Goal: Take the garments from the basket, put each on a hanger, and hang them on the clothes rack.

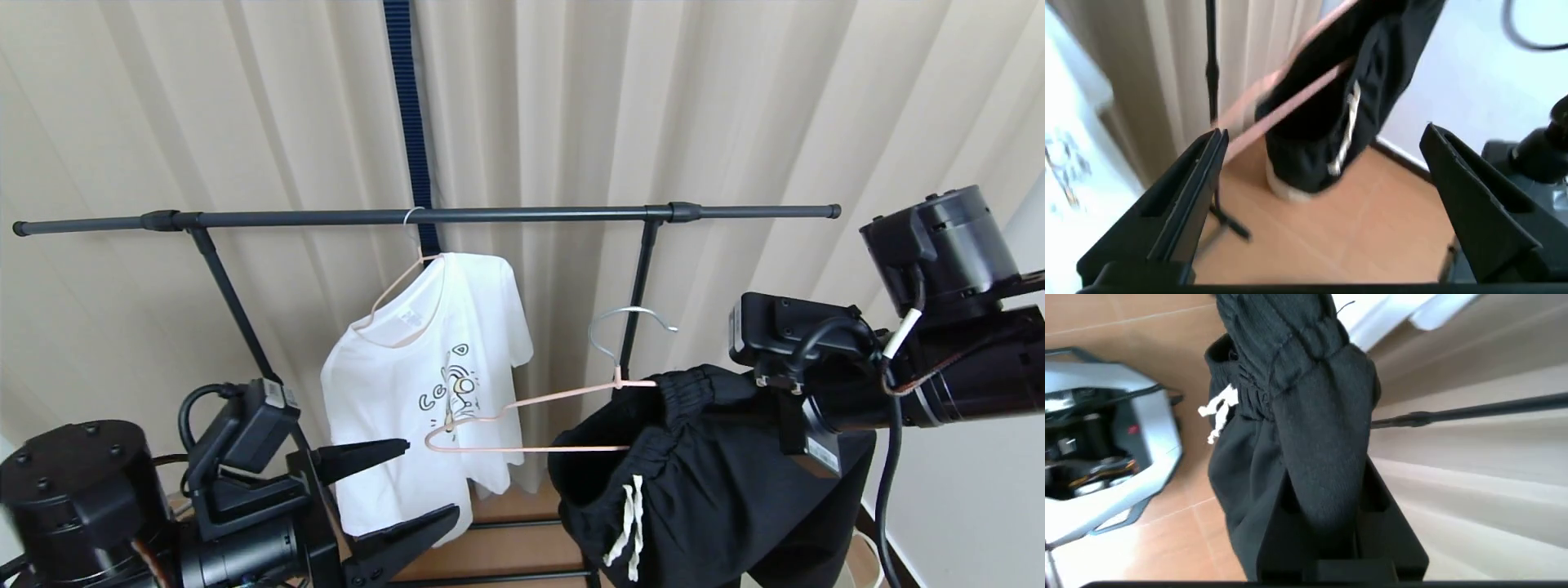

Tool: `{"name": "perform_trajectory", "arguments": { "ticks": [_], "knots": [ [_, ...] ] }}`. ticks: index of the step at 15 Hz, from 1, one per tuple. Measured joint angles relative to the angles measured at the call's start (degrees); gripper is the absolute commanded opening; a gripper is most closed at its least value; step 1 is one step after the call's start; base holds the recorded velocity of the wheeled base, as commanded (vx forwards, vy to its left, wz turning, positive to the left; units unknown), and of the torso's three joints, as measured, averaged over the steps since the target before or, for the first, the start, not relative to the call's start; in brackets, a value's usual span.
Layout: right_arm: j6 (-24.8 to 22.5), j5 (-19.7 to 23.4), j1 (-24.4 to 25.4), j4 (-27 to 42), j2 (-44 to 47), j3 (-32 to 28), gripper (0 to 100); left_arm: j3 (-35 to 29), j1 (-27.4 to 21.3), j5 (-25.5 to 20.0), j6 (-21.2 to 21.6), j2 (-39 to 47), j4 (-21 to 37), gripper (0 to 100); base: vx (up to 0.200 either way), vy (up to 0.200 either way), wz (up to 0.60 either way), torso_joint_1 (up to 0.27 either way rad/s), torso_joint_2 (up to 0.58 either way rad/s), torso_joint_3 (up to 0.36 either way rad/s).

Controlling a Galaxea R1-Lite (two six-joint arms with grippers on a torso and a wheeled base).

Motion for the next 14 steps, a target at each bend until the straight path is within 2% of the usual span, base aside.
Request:
{"name": "perform_trajectory", "arguments": {
  "ticks": [2,4,6,7,10,14],
  "knots": [
    [0.3,-0.9,0.0,-9.6,-2.2,7.0,0,-2.8,-0.8,3.1,-0.8,0.1,9.7,100,0.000,0.000,0.00,0.000,0.00,0.000],
    [1.8,-1.4,-0.4,-18.1,-3.5,12.9,0,-4.2,-2.8,6.3,-2.8,1.7,12.0,100,0.000,0.000,0.00,0.000,0.00,0.000],
    [6.4,-2.0,-0.6,-24.3,-4.1,16.4,0,-5.8,-5.5,10.9,-6.4,5.5,12.5,100,0.000,0.000,0.00,0.000,0.00,0.000],
    [8.4,-2.7,-0.7,-25.0,-4.3,17.1,0,-7.2,-7.0,13.7,-8.3,7.9,12.7,100,0.000,0.000,0.00,0.000,0.00,0.000],
    [9.5,-3.1,-0.7,-25.2,-5.0,17.8,0,-13.7,-11.1,20.2,-13.1,15.3,12.7,100,0.000,0.000,0.00,0.000,0.00,0.000],
    [10.2,-3.1,-0.5,-25.4,-6.7,18.3,0,-20.6,-13.3,24.9,-14.8,22.3,13.0,100,0.000,0.000,0.00,0.000,0.00,0.000]
  ]
}}
